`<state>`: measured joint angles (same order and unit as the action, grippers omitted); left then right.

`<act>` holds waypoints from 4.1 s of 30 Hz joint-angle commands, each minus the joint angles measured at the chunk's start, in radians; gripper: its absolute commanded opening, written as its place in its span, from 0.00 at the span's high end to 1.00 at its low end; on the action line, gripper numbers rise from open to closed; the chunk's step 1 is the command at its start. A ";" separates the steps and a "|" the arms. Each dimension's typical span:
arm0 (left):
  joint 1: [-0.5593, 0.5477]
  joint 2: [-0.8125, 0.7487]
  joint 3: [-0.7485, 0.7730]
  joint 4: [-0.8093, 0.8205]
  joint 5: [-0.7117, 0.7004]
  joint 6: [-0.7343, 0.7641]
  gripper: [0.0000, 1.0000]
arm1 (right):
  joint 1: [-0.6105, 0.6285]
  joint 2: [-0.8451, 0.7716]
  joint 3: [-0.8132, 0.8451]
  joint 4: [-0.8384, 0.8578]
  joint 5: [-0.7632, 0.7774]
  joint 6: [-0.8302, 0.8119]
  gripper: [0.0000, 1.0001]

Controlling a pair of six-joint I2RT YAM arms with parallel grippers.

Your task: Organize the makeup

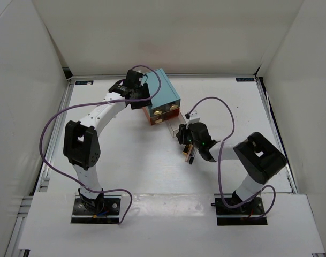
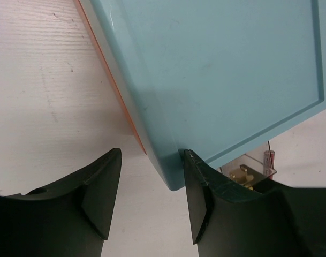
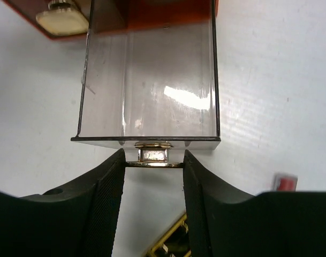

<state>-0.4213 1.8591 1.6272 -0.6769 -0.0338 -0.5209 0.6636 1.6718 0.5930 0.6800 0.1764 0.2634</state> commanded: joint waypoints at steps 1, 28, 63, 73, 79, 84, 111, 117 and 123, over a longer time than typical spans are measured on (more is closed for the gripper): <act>0.001 -0.043 -0.030 -0.078 -0.017 0.021 0.39 | 0.027 -0.064 -0.038 -0.062 0.044 0.043 0.65; -0.002 -0.300 -0.065 -0.010 -0.084 0.104 0.02 | -0.019 -0.294 0.220 -0.674 0.096 0.043 0.33; -0.010 -0.497 -0.351 -0.026 -0.074 0.094 0.02 | -0.292 -0.129 0.248 -0.977 0.204 0.031 1.00; -0.011 -0.515 -0.427 -0.010 -0.057 0.093 0.02 | -0.197 -0.261 0.419 -0.913 -0.047 -0.159 1.00; -0.011 -0.548 -0.461 -0.004 -0.043 0.088 0.02 | -0.102 -0.169 0.513 -0.788 -0.152 -0.210 1.00; -0.011 -0.577 -0.483 0.002 -0.038 0.084 0.02 | -0.056 -0.101 0.531 -0.653 -0.178 -0.233 1.00; -0.048 -0.571 -0.452 -0.013 0.058 0.154 0.02 | -0.044 -0.004 0.534 -0.646 -0.091 -0.122 0.45; -0.125 -0.577 -0.449 -0.019 0.101 0.220 0.02 | -0.056 -0.168 0.533 -0.876 0.032 -0.003 0.42; -0.279 -0.525 -0.461 -0.010 0.077 0.229 0.02 | -0.105 -0.352 0.413 -1.158 0.139 0.212 0.41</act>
<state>-0.6415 1.3197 1.1439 -0.6888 0.0360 -0.3157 0.5846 1.3800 1.0691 -0.2512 0.2276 0.3321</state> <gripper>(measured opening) 0.984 0.591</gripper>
